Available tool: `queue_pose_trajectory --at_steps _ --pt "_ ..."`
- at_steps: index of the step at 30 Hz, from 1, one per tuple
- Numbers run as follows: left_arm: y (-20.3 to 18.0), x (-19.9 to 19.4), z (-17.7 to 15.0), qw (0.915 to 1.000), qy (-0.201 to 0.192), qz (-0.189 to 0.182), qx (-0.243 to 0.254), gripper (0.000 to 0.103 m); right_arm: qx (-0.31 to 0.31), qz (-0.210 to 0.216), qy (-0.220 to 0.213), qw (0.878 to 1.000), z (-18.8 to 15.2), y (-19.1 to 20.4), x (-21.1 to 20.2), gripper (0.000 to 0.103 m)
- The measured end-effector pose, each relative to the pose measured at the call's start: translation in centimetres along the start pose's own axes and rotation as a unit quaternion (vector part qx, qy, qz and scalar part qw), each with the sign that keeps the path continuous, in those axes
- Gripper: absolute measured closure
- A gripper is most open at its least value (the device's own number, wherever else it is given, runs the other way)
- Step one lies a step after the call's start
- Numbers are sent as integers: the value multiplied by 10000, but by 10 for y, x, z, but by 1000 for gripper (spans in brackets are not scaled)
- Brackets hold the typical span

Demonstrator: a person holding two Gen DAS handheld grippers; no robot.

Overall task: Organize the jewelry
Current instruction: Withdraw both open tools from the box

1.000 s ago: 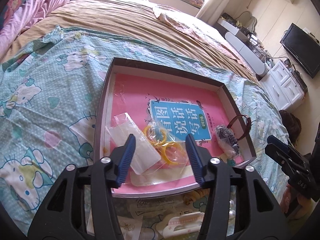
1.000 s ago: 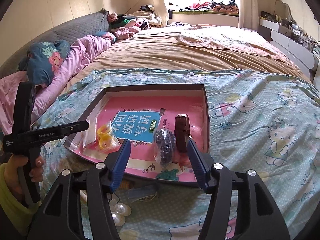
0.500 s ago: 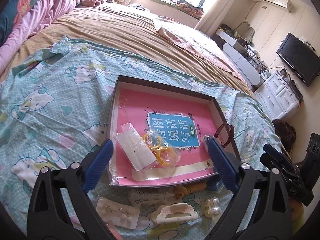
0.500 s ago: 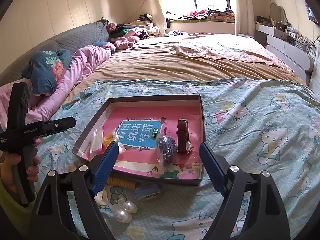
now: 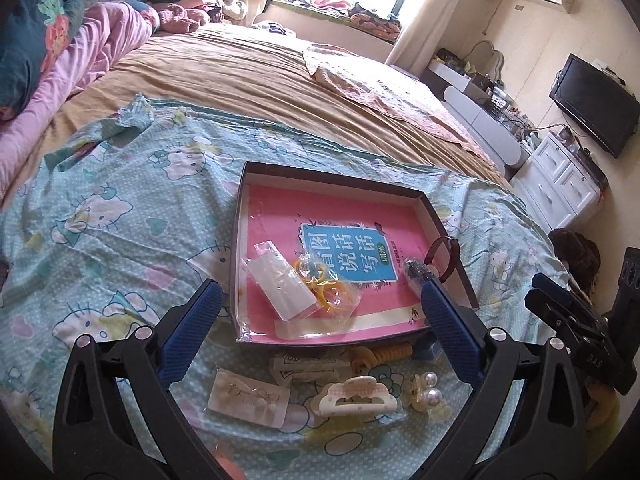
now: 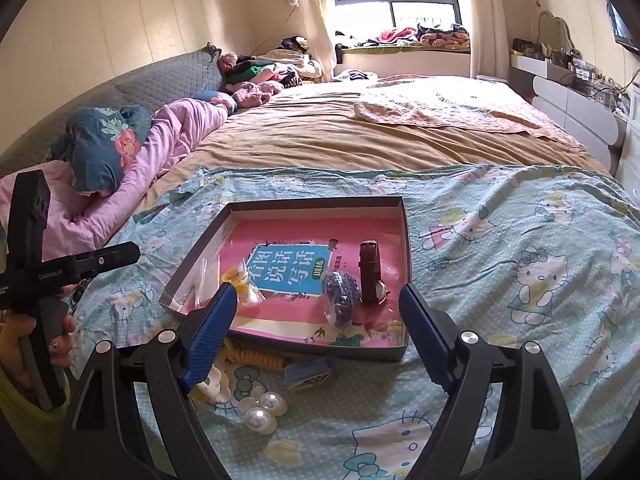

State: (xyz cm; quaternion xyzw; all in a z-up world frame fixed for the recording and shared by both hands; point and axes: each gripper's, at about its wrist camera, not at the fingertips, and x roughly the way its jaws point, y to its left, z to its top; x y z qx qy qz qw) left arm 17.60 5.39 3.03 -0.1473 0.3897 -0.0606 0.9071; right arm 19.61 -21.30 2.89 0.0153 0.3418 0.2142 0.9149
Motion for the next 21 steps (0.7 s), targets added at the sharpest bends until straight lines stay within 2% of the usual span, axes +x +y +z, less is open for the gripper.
queue_pose_trajectory --at_steps 3,5,21 --pt "-1 -7 -2 10000 -46 -9 15 10 -3 6 -24 10000 -2 1 -5 20" --pt "-3 -12 -3 10000 -94 0 33 10 4 -5 -47 10000 -2 2 -8 14" --pt "4 -40 -20 9996 -290 63 -45 10 -98 85 -157 9998 -8 14 -30 13"
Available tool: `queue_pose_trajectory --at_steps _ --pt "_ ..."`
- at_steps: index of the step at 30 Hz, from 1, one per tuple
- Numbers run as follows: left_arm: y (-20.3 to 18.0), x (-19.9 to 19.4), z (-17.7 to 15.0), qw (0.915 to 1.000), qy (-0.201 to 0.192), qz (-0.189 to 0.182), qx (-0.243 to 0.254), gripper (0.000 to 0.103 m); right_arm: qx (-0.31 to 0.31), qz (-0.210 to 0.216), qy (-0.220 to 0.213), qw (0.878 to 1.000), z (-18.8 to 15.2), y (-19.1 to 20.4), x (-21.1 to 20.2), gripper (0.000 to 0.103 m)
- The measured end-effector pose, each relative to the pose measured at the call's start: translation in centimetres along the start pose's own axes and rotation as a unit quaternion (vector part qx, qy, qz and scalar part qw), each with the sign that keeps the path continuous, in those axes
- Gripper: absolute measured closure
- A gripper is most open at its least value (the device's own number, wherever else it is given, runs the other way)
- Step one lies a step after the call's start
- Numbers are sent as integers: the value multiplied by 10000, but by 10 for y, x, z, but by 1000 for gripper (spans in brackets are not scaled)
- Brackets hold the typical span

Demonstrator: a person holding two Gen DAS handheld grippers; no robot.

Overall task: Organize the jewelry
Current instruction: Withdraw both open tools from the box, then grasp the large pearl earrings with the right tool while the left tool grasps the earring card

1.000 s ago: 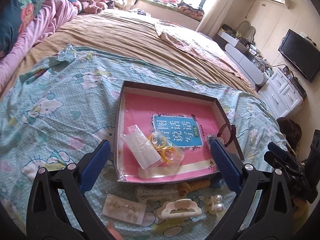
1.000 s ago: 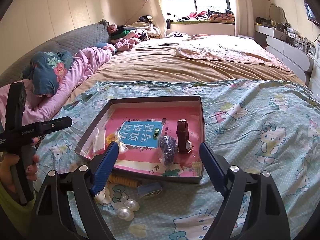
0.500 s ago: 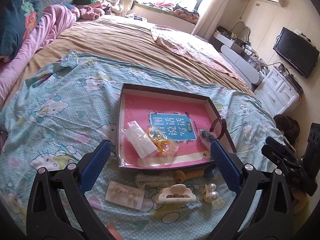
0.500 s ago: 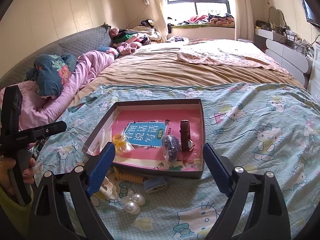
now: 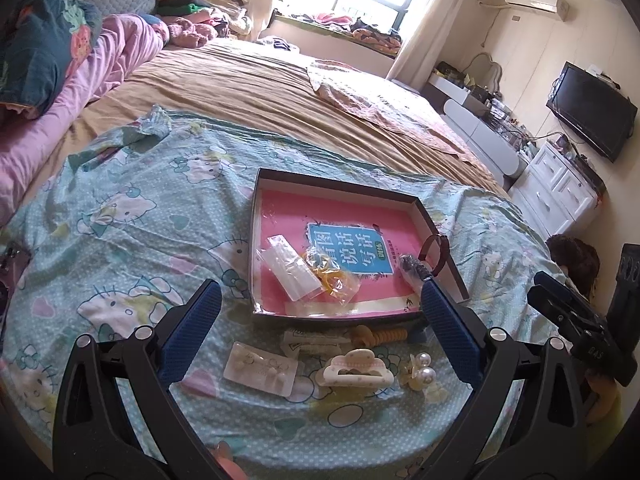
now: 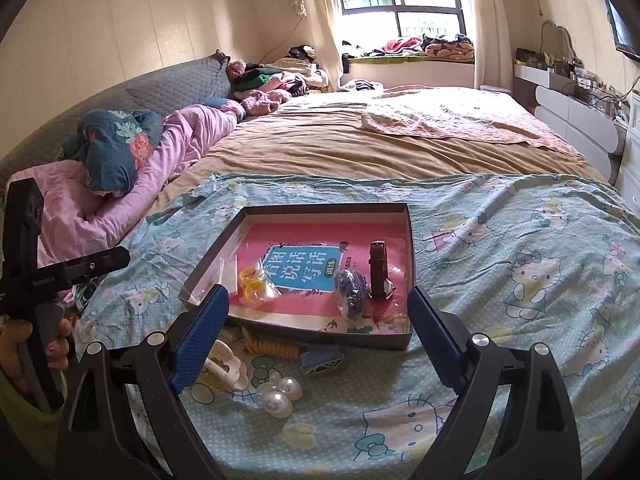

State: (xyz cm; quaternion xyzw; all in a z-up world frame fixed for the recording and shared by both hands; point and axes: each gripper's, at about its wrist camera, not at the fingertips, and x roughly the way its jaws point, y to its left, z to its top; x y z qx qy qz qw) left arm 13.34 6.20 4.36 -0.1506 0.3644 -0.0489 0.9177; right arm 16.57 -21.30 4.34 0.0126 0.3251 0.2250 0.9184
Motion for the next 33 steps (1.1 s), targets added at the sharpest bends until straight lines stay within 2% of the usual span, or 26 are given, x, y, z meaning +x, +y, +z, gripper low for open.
queue_pose_trajectory --at_steps 15,33 --pt "24 -10 -22 9994 59 240 -256 10 -231 154 235 9993 -18 21 2 13" --pt "25 7 -56 9961 506 716 100 10 -242 308 563 9976 -43 30 11 13"
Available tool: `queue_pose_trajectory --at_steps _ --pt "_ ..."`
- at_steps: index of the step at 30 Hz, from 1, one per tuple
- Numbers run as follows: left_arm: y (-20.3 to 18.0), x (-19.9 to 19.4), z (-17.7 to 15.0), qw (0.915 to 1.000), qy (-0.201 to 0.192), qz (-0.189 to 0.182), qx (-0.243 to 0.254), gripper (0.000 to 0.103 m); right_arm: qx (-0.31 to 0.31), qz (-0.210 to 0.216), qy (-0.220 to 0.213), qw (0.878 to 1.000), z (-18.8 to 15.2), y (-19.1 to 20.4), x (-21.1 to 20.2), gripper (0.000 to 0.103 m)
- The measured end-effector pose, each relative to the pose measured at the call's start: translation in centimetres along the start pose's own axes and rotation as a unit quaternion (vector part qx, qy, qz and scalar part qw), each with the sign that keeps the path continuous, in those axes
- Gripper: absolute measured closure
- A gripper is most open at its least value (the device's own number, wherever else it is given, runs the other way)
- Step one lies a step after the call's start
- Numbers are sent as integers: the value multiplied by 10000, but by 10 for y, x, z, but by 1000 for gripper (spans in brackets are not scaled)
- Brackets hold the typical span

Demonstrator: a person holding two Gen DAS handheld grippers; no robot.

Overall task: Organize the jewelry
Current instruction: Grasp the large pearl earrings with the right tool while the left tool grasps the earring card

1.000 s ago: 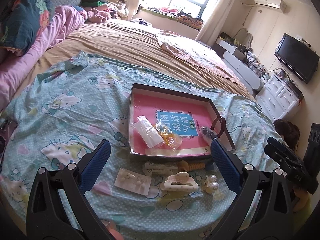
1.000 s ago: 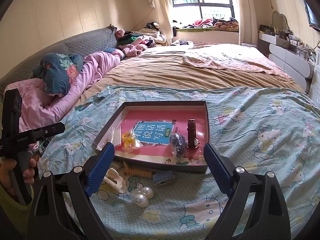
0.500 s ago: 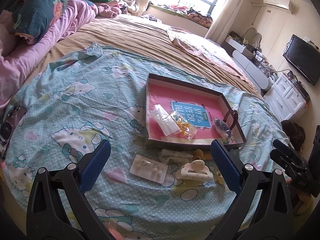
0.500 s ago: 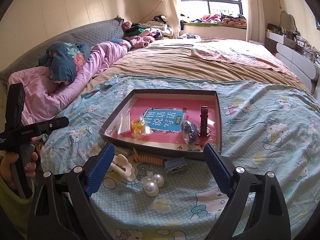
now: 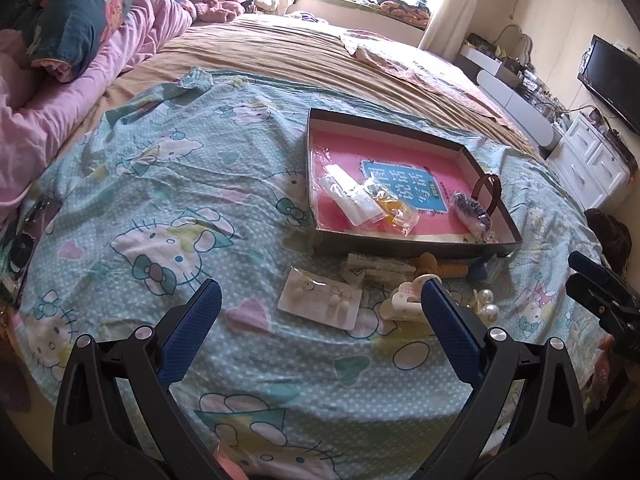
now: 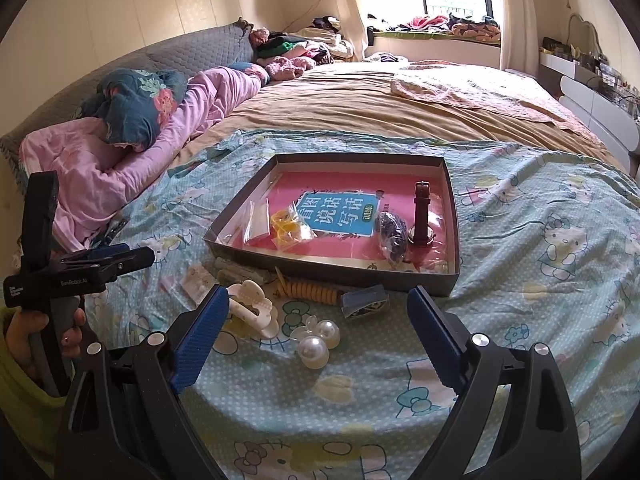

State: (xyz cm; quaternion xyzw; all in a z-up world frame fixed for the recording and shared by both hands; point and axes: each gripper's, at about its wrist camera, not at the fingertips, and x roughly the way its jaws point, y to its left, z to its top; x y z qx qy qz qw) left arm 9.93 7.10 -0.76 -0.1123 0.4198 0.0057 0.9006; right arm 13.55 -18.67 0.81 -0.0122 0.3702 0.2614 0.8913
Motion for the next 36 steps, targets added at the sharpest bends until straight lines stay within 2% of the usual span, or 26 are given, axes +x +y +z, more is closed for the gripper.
queue_pose_trajectory --at_steps 14,28,36 --pt "-1 28 -18 9982 386 367 285 10 19 80 374 9993 -21 7 24 13" --pt "-6 54 -29 9947 678 524 561 10 153 123 757 9969 -39 8 54 14" --pt "-4 65 -26 9938 620 642 662 10 226 122 872 9959 -44 6 68 16"
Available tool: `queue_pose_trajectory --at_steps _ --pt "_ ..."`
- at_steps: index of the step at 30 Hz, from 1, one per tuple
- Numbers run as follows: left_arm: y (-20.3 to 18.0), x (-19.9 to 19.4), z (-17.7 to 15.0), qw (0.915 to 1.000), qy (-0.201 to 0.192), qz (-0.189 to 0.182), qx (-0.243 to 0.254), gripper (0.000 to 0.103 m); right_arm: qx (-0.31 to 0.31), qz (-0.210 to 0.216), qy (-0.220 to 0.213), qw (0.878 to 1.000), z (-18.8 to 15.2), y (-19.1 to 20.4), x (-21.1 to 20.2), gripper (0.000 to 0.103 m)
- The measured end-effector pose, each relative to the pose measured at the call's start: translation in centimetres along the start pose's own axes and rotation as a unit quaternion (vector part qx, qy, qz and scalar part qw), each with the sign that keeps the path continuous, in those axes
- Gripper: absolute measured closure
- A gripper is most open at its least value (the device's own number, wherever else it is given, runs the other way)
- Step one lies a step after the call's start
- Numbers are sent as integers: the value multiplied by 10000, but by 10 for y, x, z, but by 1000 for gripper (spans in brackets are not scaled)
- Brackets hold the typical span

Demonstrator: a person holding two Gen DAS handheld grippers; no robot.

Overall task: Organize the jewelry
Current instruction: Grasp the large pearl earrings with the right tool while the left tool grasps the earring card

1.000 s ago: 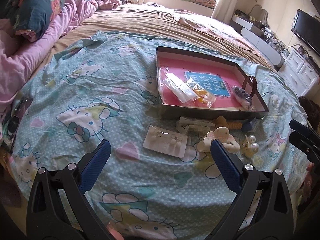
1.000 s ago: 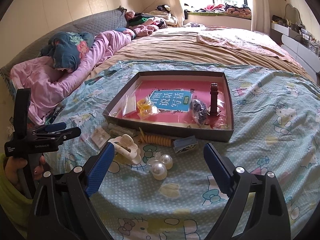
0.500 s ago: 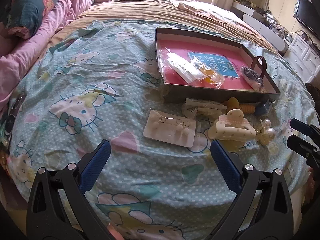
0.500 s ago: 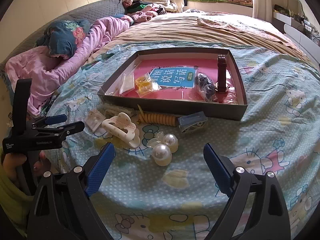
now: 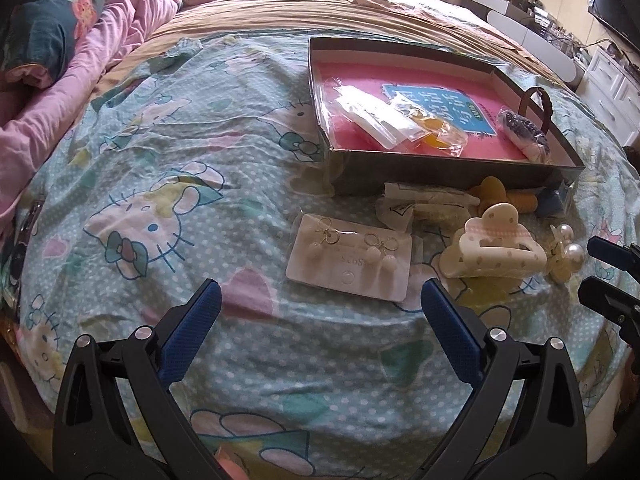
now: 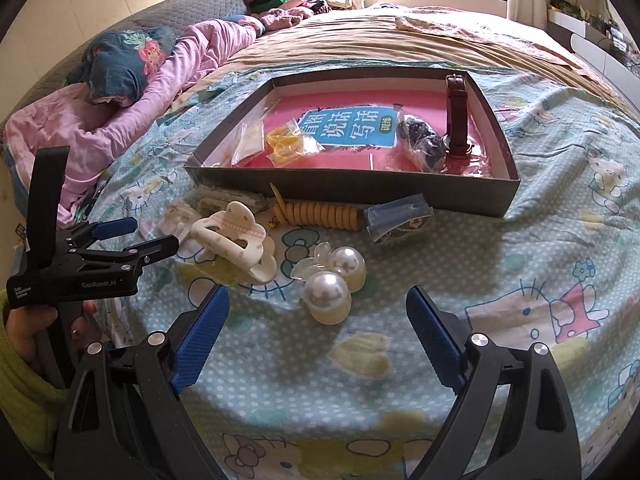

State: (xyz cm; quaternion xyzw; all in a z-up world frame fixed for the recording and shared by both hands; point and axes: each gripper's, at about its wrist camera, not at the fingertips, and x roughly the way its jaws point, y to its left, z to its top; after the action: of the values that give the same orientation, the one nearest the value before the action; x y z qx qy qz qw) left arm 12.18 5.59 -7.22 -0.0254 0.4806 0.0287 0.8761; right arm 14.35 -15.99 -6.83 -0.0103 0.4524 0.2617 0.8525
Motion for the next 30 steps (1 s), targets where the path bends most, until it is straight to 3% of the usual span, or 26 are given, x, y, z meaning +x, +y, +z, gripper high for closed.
queue_pose_trajectory --at_steps 7,18,25,27,30 --pt "-1 11 4 10000 17 -22 2 10 290 49 94 9995 1 -7 16 30" --pt "-2 16 9 9999 -72 -81 -49 10 297 2 67 9995 3 -13 32 67" --pt "-8 21 14 9998 -186 22 76 10 272 52 26 9996 0 -18 26 69" --pt "-10 21 14 9996 -225 92 141 15 251 66 23 9997 -2 -18 24 69" --pt "-12 18 14 9992 -306 110 239 35 248 78 24 9997 -4 -18 20 69"
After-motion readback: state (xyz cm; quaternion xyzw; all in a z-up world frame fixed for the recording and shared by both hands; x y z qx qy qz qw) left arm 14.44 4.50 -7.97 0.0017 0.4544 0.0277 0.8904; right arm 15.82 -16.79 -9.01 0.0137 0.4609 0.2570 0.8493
